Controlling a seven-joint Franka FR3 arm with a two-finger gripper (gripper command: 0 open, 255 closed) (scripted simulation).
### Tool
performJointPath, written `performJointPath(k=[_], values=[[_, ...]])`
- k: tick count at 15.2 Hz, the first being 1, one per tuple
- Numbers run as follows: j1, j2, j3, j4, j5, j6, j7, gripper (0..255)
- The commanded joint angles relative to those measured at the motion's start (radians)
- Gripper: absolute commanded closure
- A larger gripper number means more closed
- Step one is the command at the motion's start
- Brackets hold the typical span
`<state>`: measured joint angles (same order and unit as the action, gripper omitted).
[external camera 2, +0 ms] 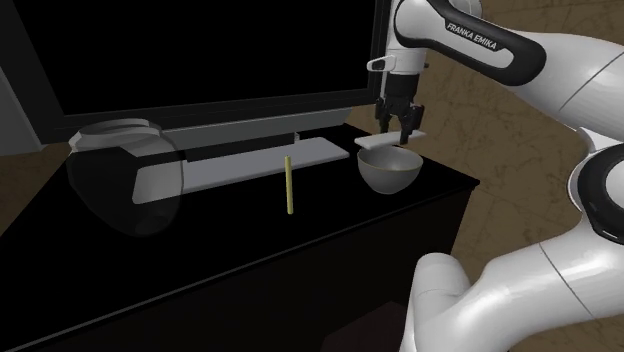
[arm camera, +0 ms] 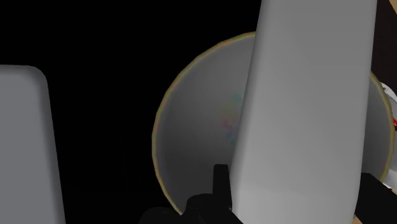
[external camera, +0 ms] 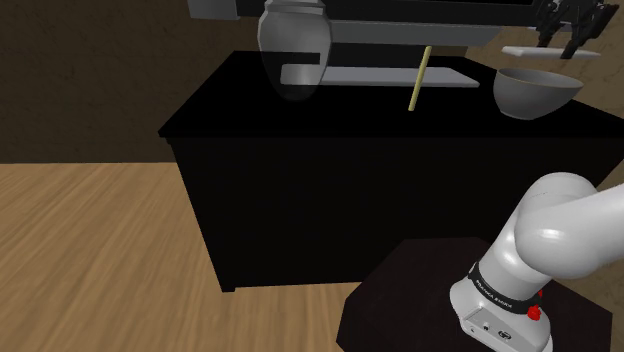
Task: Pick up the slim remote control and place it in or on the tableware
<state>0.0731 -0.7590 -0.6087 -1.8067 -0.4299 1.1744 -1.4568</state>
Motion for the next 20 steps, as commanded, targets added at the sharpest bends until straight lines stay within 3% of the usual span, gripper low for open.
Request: performJointPath(k=[1, 8, 16, 17, 20], values=[[-0.006, -0.018, -0.001, -0.040, -0.006, 0.023, 0.007, 255], [-0.025, -0.074, -0.011, -0.167, -0.027, 0.095, 0.027, 255], [-0.025, -0.074, -0.011, -0.167, -0.027, 0.095, 0.027, 255], [-0.025, -0.075, -0.011, -0.167, -0.027, 0.095, 0.027, 0], [-0.025, -0.074, -0.011, -0.167, -0.027, 0.095, 0.027, 0]])
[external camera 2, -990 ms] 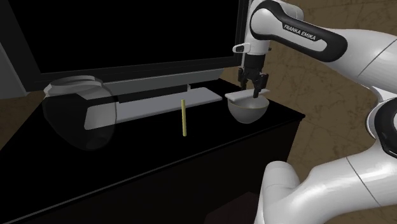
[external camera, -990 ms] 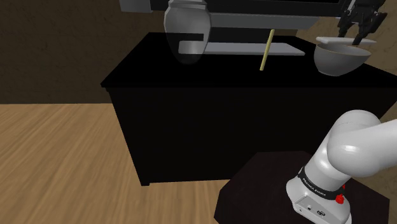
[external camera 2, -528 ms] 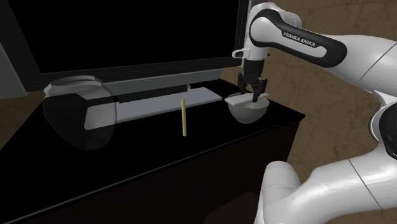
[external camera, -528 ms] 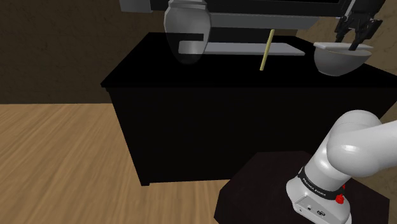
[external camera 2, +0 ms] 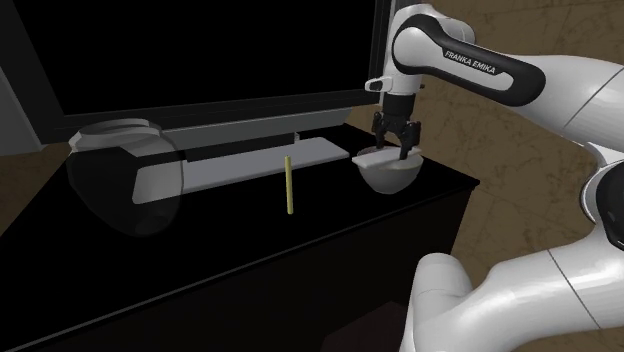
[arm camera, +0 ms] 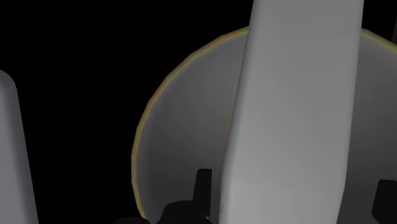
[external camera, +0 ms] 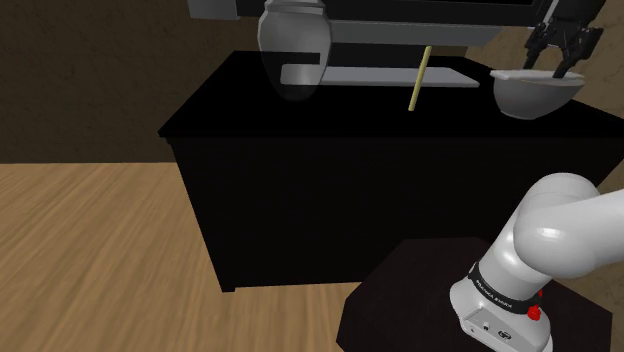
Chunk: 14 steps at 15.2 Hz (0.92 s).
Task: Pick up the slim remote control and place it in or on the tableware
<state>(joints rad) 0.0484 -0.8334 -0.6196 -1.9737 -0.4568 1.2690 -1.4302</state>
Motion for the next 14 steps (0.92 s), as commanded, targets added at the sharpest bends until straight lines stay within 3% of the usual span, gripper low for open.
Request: performJointPath(k=[1, 2, 6, 14], values=[[0.000, 0.000, 0.000, 0.000, 0.000, 0.000, 0.000, 0], [0.000, 0.000, 0.000, 0.000, 0.000, 0.000, 0.000, 0], [0.028, 0.083, 0.010, 0.183, 0.029, -0.102, -0.030, 0], [0.028, 0.083, 0.010, 0.183, 0.029, -0.101, -0.030, 0]])
